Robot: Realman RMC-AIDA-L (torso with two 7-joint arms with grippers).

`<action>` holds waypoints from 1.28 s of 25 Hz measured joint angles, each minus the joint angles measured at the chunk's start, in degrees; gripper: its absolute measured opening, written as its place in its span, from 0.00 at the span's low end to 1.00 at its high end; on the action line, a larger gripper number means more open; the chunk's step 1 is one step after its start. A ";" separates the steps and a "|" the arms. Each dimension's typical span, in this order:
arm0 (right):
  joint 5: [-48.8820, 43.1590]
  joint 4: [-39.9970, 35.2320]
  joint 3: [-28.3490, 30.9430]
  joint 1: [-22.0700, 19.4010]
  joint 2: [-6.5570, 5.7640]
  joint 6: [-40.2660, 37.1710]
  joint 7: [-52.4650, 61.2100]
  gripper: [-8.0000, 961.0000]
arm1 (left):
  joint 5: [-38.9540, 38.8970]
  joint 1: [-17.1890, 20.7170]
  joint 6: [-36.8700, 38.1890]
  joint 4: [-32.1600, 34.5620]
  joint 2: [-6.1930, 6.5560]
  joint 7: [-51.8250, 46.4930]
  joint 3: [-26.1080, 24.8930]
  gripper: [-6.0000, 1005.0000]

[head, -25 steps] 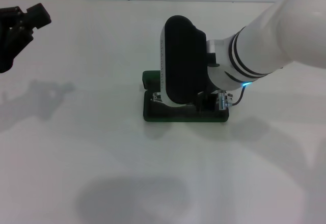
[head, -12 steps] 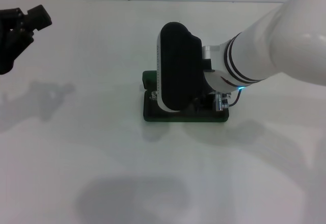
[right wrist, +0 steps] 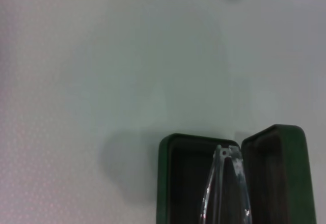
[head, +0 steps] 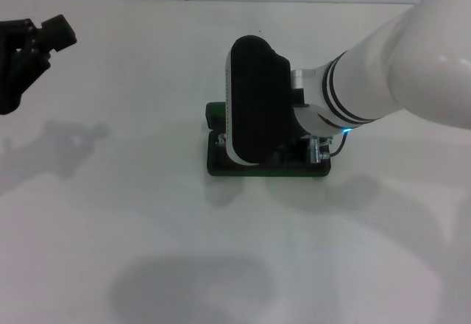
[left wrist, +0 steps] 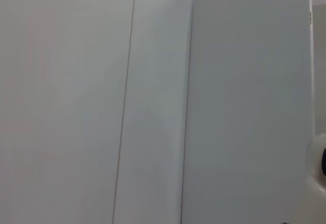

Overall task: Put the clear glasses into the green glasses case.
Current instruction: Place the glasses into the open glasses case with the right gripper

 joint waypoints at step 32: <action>-2.32 -3.28 -1.82 -1.48 0.00 -1.38 1.33 0.16 | 0.25 0.44 -0.01 0.08 -0.09 0.12 0.00 0.04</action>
